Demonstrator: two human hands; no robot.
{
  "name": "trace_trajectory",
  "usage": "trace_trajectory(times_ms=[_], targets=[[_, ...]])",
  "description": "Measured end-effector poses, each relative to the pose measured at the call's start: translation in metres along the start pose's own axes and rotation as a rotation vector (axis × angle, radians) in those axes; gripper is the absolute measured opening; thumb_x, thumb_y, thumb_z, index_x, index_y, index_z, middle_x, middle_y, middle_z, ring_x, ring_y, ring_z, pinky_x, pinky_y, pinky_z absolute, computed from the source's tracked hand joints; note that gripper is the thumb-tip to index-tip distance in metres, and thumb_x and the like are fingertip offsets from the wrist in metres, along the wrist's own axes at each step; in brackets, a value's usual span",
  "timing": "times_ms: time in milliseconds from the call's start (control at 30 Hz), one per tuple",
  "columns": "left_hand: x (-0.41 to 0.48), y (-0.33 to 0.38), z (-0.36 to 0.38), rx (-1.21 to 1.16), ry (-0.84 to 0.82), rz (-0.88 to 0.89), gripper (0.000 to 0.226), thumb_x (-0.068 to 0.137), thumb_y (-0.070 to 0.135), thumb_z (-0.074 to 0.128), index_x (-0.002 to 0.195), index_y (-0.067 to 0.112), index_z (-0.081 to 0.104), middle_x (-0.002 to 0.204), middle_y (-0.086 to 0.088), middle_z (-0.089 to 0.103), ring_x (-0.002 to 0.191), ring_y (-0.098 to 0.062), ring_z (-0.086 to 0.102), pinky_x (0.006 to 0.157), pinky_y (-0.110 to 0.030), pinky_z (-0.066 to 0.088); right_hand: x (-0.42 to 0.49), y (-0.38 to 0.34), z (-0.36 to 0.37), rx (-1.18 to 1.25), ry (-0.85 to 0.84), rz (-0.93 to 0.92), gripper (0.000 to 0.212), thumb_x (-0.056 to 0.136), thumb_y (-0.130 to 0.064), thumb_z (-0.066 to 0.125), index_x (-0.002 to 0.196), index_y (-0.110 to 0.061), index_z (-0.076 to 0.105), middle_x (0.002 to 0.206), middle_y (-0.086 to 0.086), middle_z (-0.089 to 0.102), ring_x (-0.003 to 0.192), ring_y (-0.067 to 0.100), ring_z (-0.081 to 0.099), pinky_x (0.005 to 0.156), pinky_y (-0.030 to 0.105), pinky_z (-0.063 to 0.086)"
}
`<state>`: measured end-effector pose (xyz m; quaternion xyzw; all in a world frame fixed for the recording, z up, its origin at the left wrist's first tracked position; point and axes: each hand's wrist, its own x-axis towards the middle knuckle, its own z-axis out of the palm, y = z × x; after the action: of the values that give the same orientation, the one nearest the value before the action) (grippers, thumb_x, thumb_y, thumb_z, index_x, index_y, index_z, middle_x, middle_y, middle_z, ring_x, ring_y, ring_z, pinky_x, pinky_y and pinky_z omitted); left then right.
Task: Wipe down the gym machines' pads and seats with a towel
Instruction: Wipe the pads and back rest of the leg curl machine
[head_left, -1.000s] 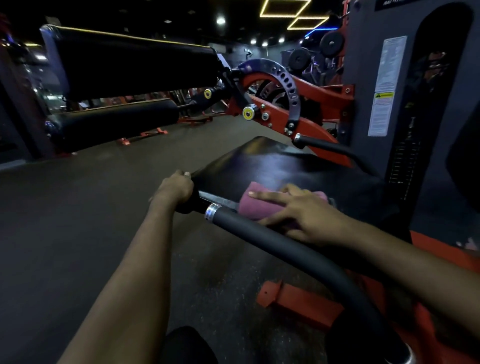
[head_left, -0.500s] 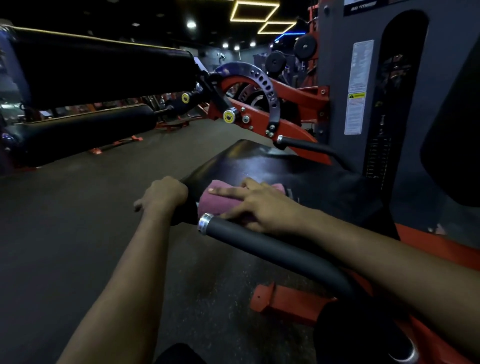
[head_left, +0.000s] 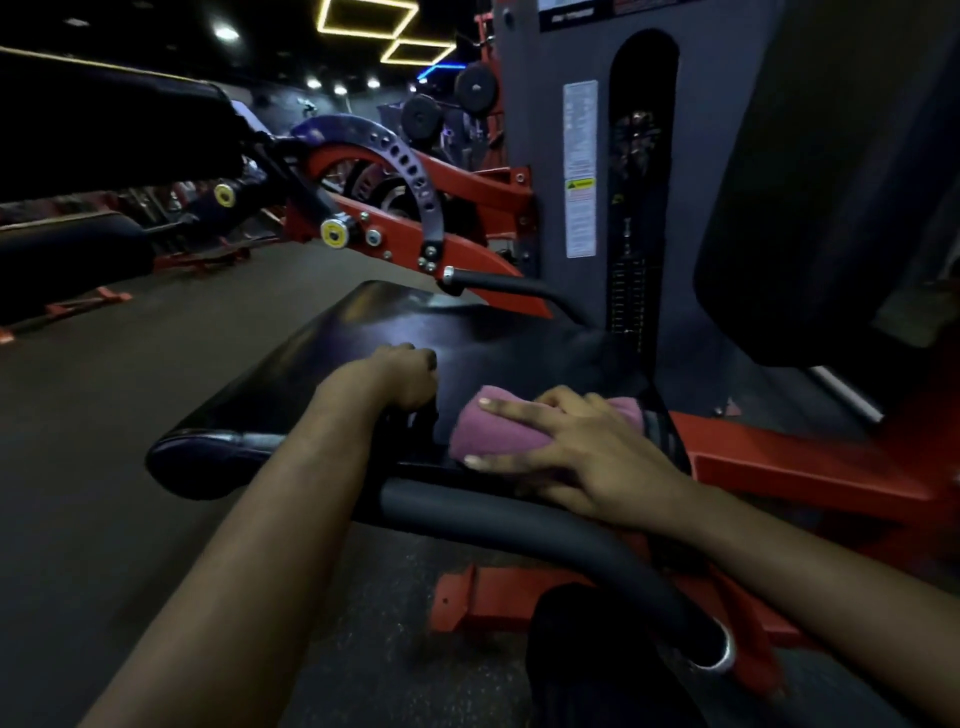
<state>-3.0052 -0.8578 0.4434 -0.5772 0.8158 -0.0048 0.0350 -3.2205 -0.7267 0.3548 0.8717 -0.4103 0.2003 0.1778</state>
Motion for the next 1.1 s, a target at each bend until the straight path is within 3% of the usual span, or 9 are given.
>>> trace_trajectory(times_ms=[133,233,400,500,600,733,833,933,1100], targets=[[-0.003,0.003,0.0,-0.045,0.064,0.08,0.032,0.101,0.023,0.051,0.13,0.011,0.057,0.137,-0.019,0.054,0.125,-0.04,0.049,0.099,-0.038,0.038,0.014,-0.013,0.007,-0.021,0.088,0.095,0.044,0.099,-0.057,0.05,0.142,-0.065,0.041,0.164,-0.011,0.032,0.113,0.023,0.052,0.08,0.037,0.041],[-0.012,0.011,0.001,-0.062,0.074,0.165,0.033,0.102,0.019,0.048,0.132,0.012,0.057,0.139,-0.016,0.054,0.125,-0.036,0.05,0.103,-0.04,0.041,-0.01,-0.012,0.011,-0.015,0.165,0.226,0.042,0.099,-0.058,0.05,0.14,-0.062,0.046,0.162,-0.012,0.036,0.117,0.022,0.051,0.084,0.041,0.044],[-0.027,0.031,0.006,-0.065,0.011,0.3,0.034,0.106,0.024,0.043,0.136,0.015,0.055,0.142,-0.01,0.055,0.127,-0.029,0.05,0.106,-0.036,0.039,-0.063,0.006,0.022,0.06,0.376,0.655,0.041,0.095,-0.059,0.05,0.136,-0.058,0.054,0.157,-0.011,0.044,0.117,0.023,0.054,0.092,0.047,0.05],[-0.029,0.037,0.007,-0.019,-0.038,0.338,0.031,0.105,0.026,0.044,0.133,0.018,0.057,0.142,-0.007,0.055,0.129,-0.028,0.048,0.109,-0.037,0.036,-0.081,0.01,0.035,0.213,0.514,0.921,0.046,0.096,-0.058,0.046,0.142,-0.052,0.05,0.163,-0.002,0.036,0.141,0.024,0.042,0.108,0.038,0.037],[-0.03,0.037,0.006,0.011,-0.052,0.344,0.031,0.105,0.028,0.044,0.133,0.021,0.055,0.142,-0.006,0.054,0.131,-0.027,0.045,0.11,-0.038,0.034,-0.074,0.013,0.042,0.232,0.464,1.052,0.043,0.1,-0.047,0.054,0.144,-0.047,0.051,0.165,0.002,0.032,0.146,0.024,0.037,0.11,0.031,0.029],[-0.032,0.037,0.004,0.009,-0.053,0.338,0.032,0.104,0.022,0.043,0.133,0.019,0.056,0.141,-0.006,0.054,0.128,-0.026,0.046,0.107,-0.036,0.036,-0.048,0.062,0.022,0.346,0.201,1.165,0.04,0.1,-0.043,0.055,0.14,-0.046,0.056,0.156,-0.002,0.046,0.14,0.022,0.044,0.113,0.034,0.031],[-0.034,0.037,0.001,-0.021,-0.033,0.321,0.031,0.103,0.017,0.041,0.13,0.015,0.057,0.137,-0.008,0.057,0.122,-0.026,0.051,0.099,-0.033,0.038,-0.036,0.085,0.01,0.371,0.033,1.202,0.041,0.099,-0.047,0.053,0.14,-0.05,0.054,0.153,-0.007,0.049,0.138,0.024,0.048,0.111,0.035,0.034],[-0.034,0.036,-0.001,-0.04,-0.006,0.293,0.032,0.103,0.015,0.04,0.131,0.013,0.056,0.134,-0.011,0.058,0.119,-0.027,0.054,0.088,-0.029,0.037,-0.033,0.064,0.004,0.18,-0.008,1.153,0.041,0.1,-0.045,0.05,0.142,-0.048,0.051,0.147,-0.002,0.05,0.129,0.033,0.051,0.105,0.042,0.041],[-0.029,0.032,-0.005,-0.045,0.063,0.275,0.037,0.098,0.014,0.045,0.134,0.012,0.054,0.134,-0.014,0.059,0.12,-0.031,0.055,0.101,-0.041,0.044,-0.016,-0.014,-0.004,-0.065,0.047,0.814,0.042,0.097,-0.053,0.046,0.139,-0.057,0.047,0.144,-0.015,0.048,0.112,0.026,0.051,0.088,0.041,0.051]])
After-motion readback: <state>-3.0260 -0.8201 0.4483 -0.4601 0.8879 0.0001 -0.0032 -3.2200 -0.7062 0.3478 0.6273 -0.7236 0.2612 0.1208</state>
